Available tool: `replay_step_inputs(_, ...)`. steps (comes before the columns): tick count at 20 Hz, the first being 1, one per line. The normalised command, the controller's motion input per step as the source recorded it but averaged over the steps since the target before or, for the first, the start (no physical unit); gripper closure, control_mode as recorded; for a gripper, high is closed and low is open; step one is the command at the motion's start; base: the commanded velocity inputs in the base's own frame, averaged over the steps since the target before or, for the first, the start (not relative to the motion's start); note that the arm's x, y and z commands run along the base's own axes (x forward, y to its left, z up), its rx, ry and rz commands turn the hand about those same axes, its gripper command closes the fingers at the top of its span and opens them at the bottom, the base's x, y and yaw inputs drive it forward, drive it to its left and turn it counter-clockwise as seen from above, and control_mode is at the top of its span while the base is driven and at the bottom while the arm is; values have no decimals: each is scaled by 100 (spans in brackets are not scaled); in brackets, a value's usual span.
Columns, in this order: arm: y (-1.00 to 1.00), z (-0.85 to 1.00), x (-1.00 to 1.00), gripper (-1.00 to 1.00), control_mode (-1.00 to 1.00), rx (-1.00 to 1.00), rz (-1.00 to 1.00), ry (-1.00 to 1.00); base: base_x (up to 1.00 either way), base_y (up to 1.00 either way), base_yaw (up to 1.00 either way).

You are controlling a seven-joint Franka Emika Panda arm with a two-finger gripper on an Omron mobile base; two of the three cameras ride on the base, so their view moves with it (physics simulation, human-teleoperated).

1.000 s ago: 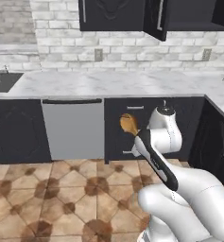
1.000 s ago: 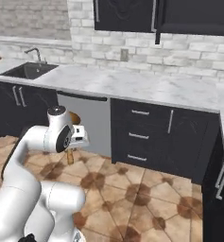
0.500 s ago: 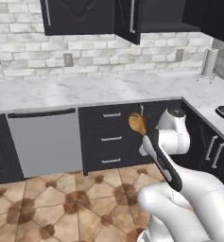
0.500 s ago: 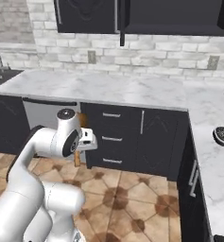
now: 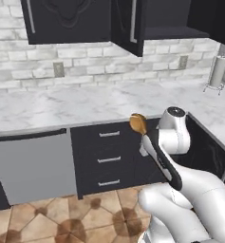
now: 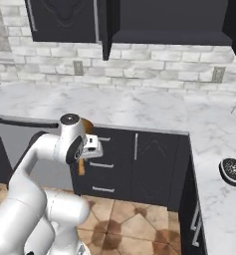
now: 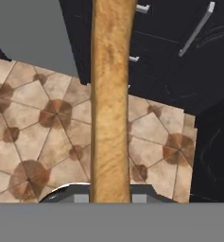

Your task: Organize the utensils by type. Pick up the wooden spoons from the counter and place them in the open cabinet. Then pick up the metallic utensils from the counter and place them in the open drawer.

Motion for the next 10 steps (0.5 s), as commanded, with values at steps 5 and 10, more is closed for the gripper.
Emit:
replay_step_inputs(5, 0, 0, 0, 100, 100, 0, 0, 0, 60, -56, -20)
replay_step_inputs(10, 0, 0, 0, 100, 100, 0, 0, 0, 75, -32, -11)
